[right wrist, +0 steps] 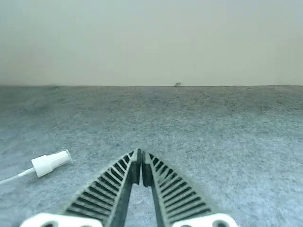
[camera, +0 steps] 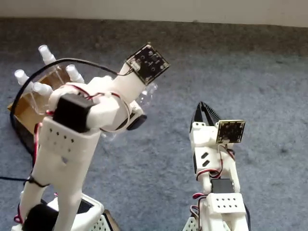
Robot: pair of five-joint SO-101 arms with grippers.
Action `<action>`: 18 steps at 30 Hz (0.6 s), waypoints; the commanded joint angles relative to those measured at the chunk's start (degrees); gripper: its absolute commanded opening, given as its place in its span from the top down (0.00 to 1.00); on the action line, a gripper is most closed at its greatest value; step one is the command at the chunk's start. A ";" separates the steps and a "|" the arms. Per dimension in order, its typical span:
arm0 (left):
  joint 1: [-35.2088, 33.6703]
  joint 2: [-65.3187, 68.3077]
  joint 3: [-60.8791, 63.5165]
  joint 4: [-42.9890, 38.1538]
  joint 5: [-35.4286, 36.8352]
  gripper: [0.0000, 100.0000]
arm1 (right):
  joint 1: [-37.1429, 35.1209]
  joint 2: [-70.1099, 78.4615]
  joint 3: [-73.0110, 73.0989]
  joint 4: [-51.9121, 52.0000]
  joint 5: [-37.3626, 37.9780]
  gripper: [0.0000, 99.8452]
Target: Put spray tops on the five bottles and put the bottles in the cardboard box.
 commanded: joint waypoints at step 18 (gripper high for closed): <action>-6.73 -44.18 37.93 -8.00 1.05 0.88 | -10.68 -0.48 9.27 0.40 0.62 0.99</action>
